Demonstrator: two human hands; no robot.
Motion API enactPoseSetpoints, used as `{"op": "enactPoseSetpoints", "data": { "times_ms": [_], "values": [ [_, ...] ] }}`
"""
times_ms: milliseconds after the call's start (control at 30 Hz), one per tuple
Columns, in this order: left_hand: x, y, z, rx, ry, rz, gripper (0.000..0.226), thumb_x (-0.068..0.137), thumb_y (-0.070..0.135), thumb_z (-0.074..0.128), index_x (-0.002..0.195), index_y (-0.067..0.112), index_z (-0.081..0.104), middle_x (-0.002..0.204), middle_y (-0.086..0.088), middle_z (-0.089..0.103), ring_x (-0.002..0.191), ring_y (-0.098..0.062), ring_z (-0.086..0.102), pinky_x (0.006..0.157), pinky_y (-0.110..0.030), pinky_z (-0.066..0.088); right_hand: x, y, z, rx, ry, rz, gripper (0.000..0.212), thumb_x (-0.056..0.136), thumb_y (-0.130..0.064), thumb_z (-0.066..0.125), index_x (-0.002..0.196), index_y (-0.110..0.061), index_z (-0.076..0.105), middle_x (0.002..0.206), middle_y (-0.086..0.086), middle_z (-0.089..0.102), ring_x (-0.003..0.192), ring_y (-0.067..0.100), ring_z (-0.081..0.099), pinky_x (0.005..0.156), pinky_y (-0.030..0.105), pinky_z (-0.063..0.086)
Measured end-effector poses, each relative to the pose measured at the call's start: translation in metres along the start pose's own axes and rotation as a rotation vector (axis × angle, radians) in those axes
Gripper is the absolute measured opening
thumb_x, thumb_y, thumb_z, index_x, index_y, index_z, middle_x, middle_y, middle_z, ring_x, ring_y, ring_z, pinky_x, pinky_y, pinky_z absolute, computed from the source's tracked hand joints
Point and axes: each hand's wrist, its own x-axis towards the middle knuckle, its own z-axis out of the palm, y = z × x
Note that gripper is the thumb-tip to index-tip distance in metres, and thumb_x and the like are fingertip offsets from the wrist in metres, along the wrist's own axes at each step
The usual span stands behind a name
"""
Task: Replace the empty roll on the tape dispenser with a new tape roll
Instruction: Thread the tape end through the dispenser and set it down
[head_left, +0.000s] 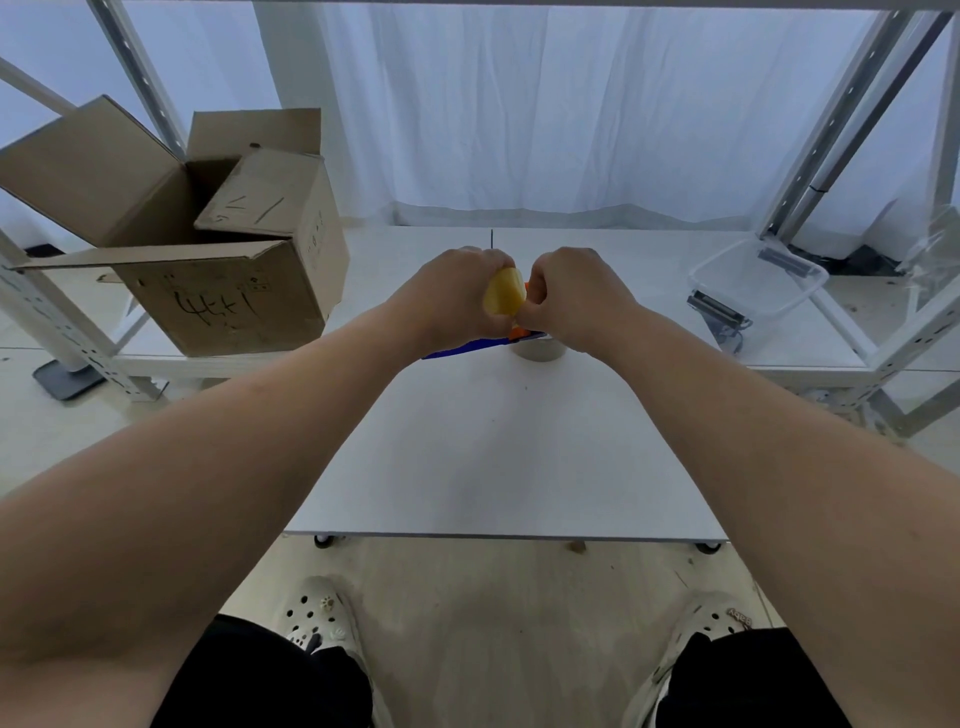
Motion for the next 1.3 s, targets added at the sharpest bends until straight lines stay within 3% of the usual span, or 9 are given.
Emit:
{"op": "enactPoseSetpoints", "data": {
  "times_ms": [133,233,333,400,567,767,1000,1167,1300],
  "values": [
    [0.000,-0.001,0.001,-0.074,0.003,0.015,0.059,0.077,0.037,0.071,0.128,0.018,0.049,0.121,-0.004,0.060,0.101,-0.017,0.053,0.077,-0.024,0.037,-0.003,0.008,-0.003,0.068,0.064,-0.016,0.016,0.080,-0.021,0.062,0.069,-0.011,0.054,0.072,0.004,0.055,0.070,0.017,0.050,0.054,0.021,0.033],
    [-0.002,-0.003,-0.001,-0.233,-0.029,-0.035,0.055,0.075,0.035,0.071,0.123,0.023,0.049,0.112,0.002,0.059,0.095,-0.014,0.053,0.068,-0.022,0.045,-0.009,0.015,-0.006,0.372,0.131,-0.064,0.003,0.085,-0.013,0.055,0.084,-0.012,0.058,0.088,0.003,0.061,0.081,0.014,0.055,0.064,0.019,0.040],
    [-0.005,-0.007,-0.005,-0.502,-0.058,-0.108,0.053,0.076,0.027,0.073,0.119,0.024,0.042,0.104,-0.002,0.057,0.088,-0.018,0.058,0.069,-0.026,0.052,-0.011,0.017,-0.009,0.724,0.068,-0.032,0.013,0.092,-0.015,0.046,0.099,-0.019,0.055,0.107,0.003,0.061,0.096,0.012,0.058,0.084,0.027,0.047],
    [-0.006,-0.007,-0.008,-0.597,-0.061,-0.106,0.057,0.075,0.027,0.075,0.116,0.023,0.036,0.099,-0.001,0.058,0.082,-0.015,0.060,0.068,-0.025,0.054,-0.012,0.014,-0.009,0.793,-0.006,-0.021,0.020,0.094,-0.015,0.039,0.103,-0.021,0.055,0.109,0.014,0.059,0.094,0.021,0.059,0.080,0.037,0.049],
    [-0.006,-0.002,-0.013,-0.638,-0.020,-0.064,0.054,0.067,0.037,0.081,0.105,0.026,0.044,0.096,0.007,0.059,0.084,-0.013,0.060,0.067,-0.019,0.053,-0.015,0.008,-0.009,0.777,0.011,-0.094,0.025,0.096,-0.010,0.033,0.097,-0.022,0.055,0.088,0.000,0.056,0.079,0.016,0.056,0.066,0.029,0.049],
    [-0.004,-0.008,-0.019,-0.723,0.009,-0.074,0.042,0.062,0.045,0.072,0.092,0.031,0.047,0.093,0.008,0.062,0.082,-0.016,0.064,0.066,-0.019,0.055,-0.013,0.008,-0.012,0.708,0.013,-0.209,0.027,0.099,-0.010,0.031,0.109,-0.029,0.048,0.095,-0.005,0.057,0.085,0.013,0.060,0.064,0.015,0.050],
    [-0.004,-0.010,-0.020,-0.808,-0.037,-0.145,0.023,0.072,0.042,0.058,0.087,0.026,0.051,0.092,0.002,0.061,0.085,-0.019,0.062,0.074,-0.028,0.054,-0.013,0.009,-0.014,0.592,-0.159,-0.240,0.044,0.076,-0.023,0.055,0.118,-0.032,0.044,0.108,0.002,0.055,0.089,0.022,0.060,0.072,0.025,0.052],
    [0.001,-0.009,-0.017,-0.791,0.185,-0.253,0.033,0.097,0.036,0.040,0.077,0.015,0.055,0.078,-0.001,0.055,0.071,-0.013,0.053,0.069,-0.027,0.045,-0.017,0.005,-0.006,0.468,-0.050,-0.320,0.048,0.075,-0.023,0.072,0.114,-0.033,0.046,0.100,-0.001,0.056,0.083,0.021,0.061,0.070,0.025,0.051],
    [0.003,-0.009,-0.016,-0.750,0.135,-0.235,0.040,0.097,0.034,0.042,0.096,-0.001,0.062,0.095,-0.020,0.062,0.078,-0.020,0.056,0.076,-0.034,0.050,-0.019,0.004,-0.004,0.433,0.062,-0.357,0.047,0.072,-0.026,0.076,0.111,-0.024,0.051,0.095,-0.003,0.058,0.083,0.021,0.058,0.072,0.028,0.051]
  ]
}}
